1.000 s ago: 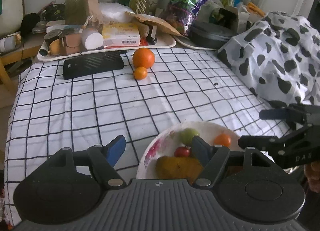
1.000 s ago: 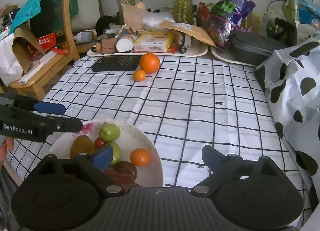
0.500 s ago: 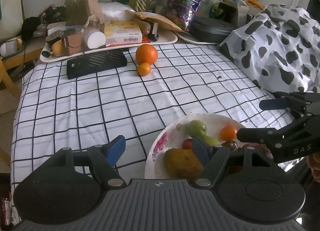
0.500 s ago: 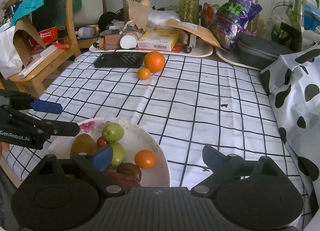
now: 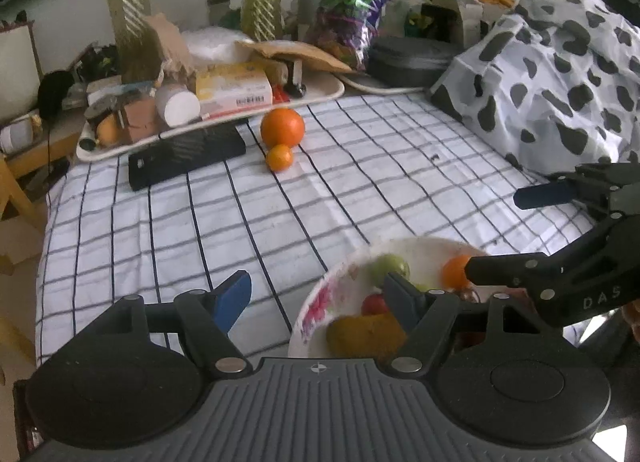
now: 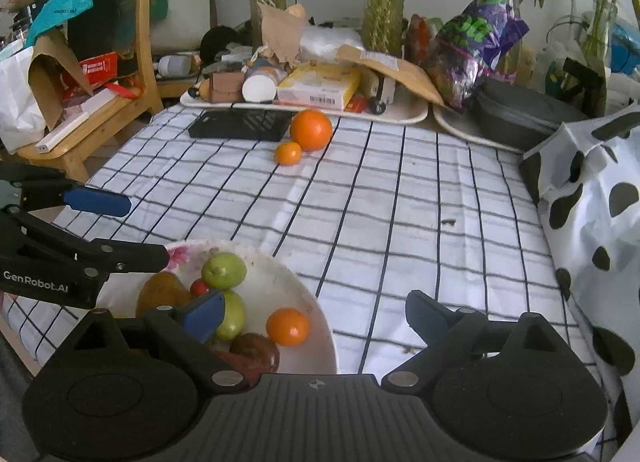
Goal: Organize fruits
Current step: 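Move both open tools toward the large orange and the small tomato, then grasp the large orange with the right tool while the left tool grasps the small orange tomato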
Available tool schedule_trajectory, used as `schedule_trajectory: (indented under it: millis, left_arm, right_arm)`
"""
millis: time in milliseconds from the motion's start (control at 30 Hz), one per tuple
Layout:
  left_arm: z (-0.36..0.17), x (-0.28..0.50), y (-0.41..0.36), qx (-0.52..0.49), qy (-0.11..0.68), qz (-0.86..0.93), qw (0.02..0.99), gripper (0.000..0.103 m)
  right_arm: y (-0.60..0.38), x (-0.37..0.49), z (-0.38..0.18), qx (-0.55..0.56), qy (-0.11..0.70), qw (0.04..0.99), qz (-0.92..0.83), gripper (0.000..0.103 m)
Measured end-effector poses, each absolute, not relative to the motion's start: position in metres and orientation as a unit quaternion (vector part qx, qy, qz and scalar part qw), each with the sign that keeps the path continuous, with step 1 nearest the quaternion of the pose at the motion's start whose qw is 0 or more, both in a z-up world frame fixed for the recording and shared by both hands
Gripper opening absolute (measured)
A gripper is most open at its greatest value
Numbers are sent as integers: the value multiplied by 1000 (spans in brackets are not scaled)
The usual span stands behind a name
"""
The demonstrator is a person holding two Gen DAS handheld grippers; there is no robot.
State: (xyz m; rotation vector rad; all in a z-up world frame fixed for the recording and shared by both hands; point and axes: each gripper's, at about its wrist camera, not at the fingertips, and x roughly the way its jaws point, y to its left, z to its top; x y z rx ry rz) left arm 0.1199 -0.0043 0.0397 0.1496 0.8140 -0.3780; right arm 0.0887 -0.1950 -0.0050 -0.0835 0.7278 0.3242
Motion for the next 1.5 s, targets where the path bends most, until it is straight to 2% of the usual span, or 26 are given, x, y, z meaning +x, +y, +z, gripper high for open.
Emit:
schedule_trajectory:
  millis: [200,533,633,700,833,933,1000,1167,1300,1400,1433,1500]
  left_arm:
    - [43,139,-4,60,370,-170,911,72]
    - [32,192,-20,103,353,-193,910,69]
    - [25,210,-25,129,349,-193,908,65]
    - [19,221,-29,151,346,-195,906,56]
    - [5,239,-33,178,342,-202,901,54]
    - [-4,251,-33,187,337,-202,900,53]
    - [-9,259,-34,193,340,-200,898,44]
    - [-14,270,-37,191,344,-215,894,42]
    - [-17,274,-43,192,347,-231,889,32]
    - [-19,274,-45,193,348,-238,886,28]
    - [-19,274,-45,192,349,-238,886,28]
    - [-19,276,-44,187,353,-239,885,28]
  right_arm:
    - [-201,111,-3,-32,331,932,143,97]
    - [-205,184,-6,-10,332,927,172,95]
    - [-205,212,-10,9,342,920,190,90]
    - [-204,232,-12,28,348,915,203,88]
    - [-206,267,-17,70,353,906,225,81]
    - [-200,288,-20,92,353,899,243,80]
    - [-192,300,-22,95,352,895,258,80]
    - [-175,319,-30,91,355,889,276,79]
    - [-169,331,-38,98,359,886,276,78]
    - [-168,340,-43,110,363,883,277,63]
    - [-168,342,-45,115,363,880,283,54]
    - [-165,342,-44,114,359,880,291,53]
